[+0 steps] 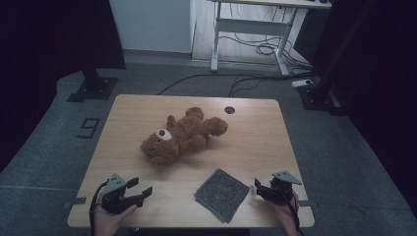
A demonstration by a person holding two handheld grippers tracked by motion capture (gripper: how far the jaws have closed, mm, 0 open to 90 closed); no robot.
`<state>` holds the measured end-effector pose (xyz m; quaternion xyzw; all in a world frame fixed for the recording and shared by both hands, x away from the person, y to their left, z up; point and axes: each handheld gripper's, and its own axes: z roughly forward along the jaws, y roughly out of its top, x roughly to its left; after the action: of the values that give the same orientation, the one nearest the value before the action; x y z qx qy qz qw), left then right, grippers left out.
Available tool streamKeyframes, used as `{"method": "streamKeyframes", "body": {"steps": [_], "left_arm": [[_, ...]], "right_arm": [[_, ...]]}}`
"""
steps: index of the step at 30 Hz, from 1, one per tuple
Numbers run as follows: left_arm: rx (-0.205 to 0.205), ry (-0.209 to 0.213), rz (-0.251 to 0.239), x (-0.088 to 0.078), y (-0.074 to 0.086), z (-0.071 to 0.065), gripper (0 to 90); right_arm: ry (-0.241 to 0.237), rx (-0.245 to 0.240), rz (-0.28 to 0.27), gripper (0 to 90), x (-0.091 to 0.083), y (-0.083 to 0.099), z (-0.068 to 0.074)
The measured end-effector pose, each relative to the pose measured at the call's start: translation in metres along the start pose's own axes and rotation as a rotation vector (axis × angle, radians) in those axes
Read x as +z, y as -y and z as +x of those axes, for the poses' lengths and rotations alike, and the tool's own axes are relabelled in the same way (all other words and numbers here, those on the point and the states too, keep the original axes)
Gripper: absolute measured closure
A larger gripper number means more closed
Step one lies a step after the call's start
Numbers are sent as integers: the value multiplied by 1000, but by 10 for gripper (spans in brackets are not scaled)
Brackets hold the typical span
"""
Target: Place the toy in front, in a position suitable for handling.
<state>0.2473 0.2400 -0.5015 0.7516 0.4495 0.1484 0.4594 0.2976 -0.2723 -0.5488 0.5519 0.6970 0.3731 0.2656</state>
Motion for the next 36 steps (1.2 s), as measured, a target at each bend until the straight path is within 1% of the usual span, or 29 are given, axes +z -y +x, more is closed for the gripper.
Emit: {"method": "streamKeyframes", "body": {"steps": [1,4,7,8,9,10,11,13,15,16,18,19,20,21,22,23,24,25,26,27,28,29,30,31,32,33,34,35,36], "left_arm": [[0,0,0,0,0,0,304],[1,-2,3,2,0,-1,301],[-1,-3,7,3,0,-2,293],[-6,-4,8,4,0,-1,289],[-6,-4,8,4,0,-1,282],[-14,-4,11,4,-1,-1,276],[-17,-4,12,4,-1,-1,270],[-23,-5,10,4,-2,-1,259],[-26,-11,2,3,-4,0,254],[-28,-15,-3,2,-8,0,238],[-28,-12,-8,2,-11,0,229],[-26,-13,-11,2,-13,0,222],[-26,-12,-13,2,-16,0,211],[-24,-11,-16,3,-19,1,211],[-26,-15,-24,4,-25,1,203],[-26,-15,-24,4,-25,1,200],[-35,-19,-27,8,-29,3,199],[-35,-19,-27,8,-29,3,197],[-39,-19,-23,10,-30,4,197],[-42,-20,-17,13,-31,5,195],[-45,-21,-13,17,-32,6,194],[-47,-21,-4,20,-32,7,194],[-44,-26,12,26,-34,9,194],[-44,-26,12,26,-34,9,194],[-42,-29,20,31,-38,11,194],[-42,-29,20,31,-38,11,194],[-38,-32,21,35,-41,12,194],[-38,-32,21,35,-41,12,194],[-33,-33,32,40,-45,13,195]], "right_arm": [[-4,-8,-10,166,-1,-1,1],[-31,-11,-33,168,-3,-2,4],[-50,-25,-42,168,-2,-2,8],[-61,-25,-44,168,-2,-3,9],[-61,-25,-44,168,-2,-3,9],[-83,-24,-58,168,-2,-5,10],[-92,-25,-63,167,-2,-6,11],[-99,-27,-71,165,-3,-8,12],[-120,-20,-84,164,-3,-11,15],[-145,-25,-91,154,-2,-15,20],[-152,-33,-92,152,-1,-18,23],[-164,-36,-98,149,1,-22,27],[-190,-38,-109,147,4,-30,31],[-190,-38,-109,147,4,-30,31],[-202,-51,-112,144,8,-39,38],[-202,-51,-112,144,8,-39,38],[-205,-69,-114,144,13,-50,43],[-208,-77,-118,144,16,-56,45],[-208,-77,-118,144,16,-56,45],[-212,-78,-116,144,19,-61,47],[-218,-77,-116,144,25,-72,48],[-218,-77,-116,144,25,-72,48],[-225,-68,-118,143,32,-82,48],[-231,-65,-116,142,37,-87,47],[-234,-59,-117,142,41,-92,47],[-234,-59,-117,142,41,-92,47],[-239,-48,-120,140,50,-100,46],[-239,-48,-120,140,50,-100,46],[-238,-51,-119,138,59,-108,47]]}}
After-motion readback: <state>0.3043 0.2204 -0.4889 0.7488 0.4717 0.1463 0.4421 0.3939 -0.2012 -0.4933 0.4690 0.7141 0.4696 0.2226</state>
